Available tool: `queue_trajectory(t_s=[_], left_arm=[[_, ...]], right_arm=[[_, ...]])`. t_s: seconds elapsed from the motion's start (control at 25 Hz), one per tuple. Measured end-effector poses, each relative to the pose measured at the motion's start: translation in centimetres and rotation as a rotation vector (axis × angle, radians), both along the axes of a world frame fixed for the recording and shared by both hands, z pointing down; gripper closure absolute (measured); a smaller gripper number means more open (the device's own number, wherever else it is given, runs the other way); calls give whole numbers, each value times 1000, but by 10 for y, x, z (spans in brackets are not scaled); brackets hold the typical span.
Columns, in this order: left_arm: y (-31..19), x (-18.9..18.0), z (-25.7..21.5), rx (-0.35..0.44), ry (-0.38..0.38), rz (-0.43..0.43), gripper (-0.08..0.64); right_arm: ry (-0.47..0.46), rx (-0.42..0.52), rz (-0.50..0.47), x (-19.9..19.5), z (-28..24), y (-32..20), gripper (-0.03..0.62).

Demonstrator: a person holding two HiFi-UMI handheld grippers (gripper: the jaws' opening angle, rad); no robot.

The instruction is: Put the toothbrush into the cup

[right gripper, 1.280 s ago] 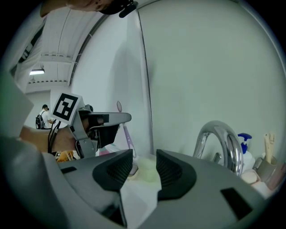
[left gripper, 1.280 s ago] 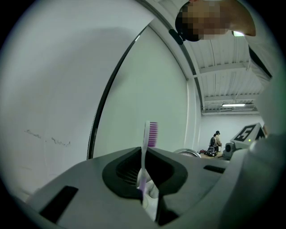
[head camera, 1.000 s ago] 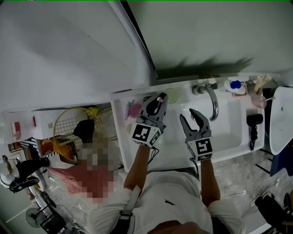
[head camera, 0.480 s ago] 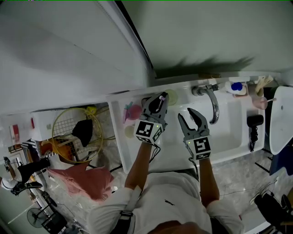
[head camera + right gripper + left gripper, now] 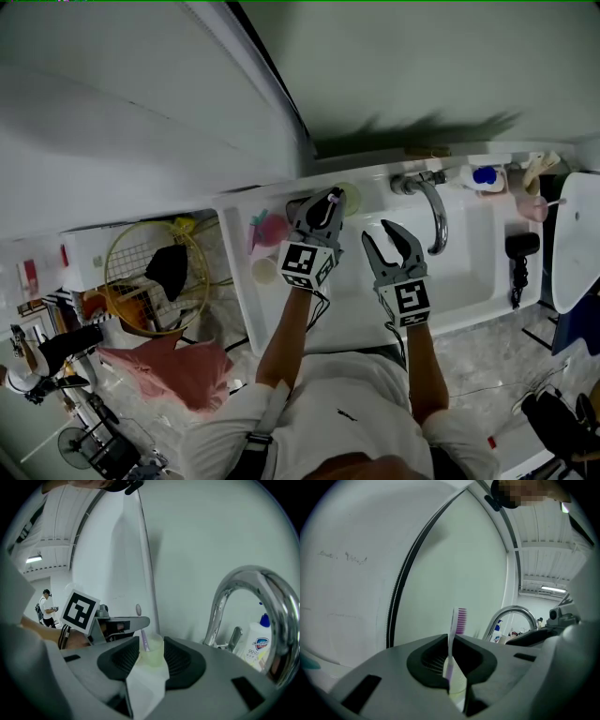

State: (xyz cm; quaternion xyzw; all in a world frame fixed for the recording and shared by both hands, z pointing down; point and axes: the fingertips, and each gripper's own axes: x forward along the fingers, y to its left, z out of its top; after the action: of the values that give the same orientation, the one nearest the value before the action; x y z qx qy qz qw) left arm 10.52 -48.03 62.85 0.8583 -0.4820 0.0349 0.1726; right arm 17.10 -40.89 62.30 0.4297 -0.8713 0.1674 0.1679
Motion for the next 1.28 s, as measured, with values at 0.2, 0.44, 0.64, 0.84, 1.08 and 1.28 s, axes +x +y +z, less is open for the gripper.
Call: queue_trajectory(t_s=[0.2,0.44,0.64,0.84,1.08,1.28], left_arm=[[-1,0,7,-10,-19,0,518],[-3,-2,13,-22,-27,-4,518],[-6,-5,17,-31,-46,-18,507],[-8,-7,23,-54,-57,-17,416],[-5,-6,33,-84,-69,-15,363],[-1,-7,31,-81,-86,-13,350]], right_arm=[[-3,-4,5,0,-1,-1,416],[1,-1,1,-1,1,0,416],[-8,-6,3,-4,0,0,416],[2,-4,-5,-4,2,1,416],[-3,-5,-1,-6,0,-1,416],[3,1,2,-5,-1,0,416]])
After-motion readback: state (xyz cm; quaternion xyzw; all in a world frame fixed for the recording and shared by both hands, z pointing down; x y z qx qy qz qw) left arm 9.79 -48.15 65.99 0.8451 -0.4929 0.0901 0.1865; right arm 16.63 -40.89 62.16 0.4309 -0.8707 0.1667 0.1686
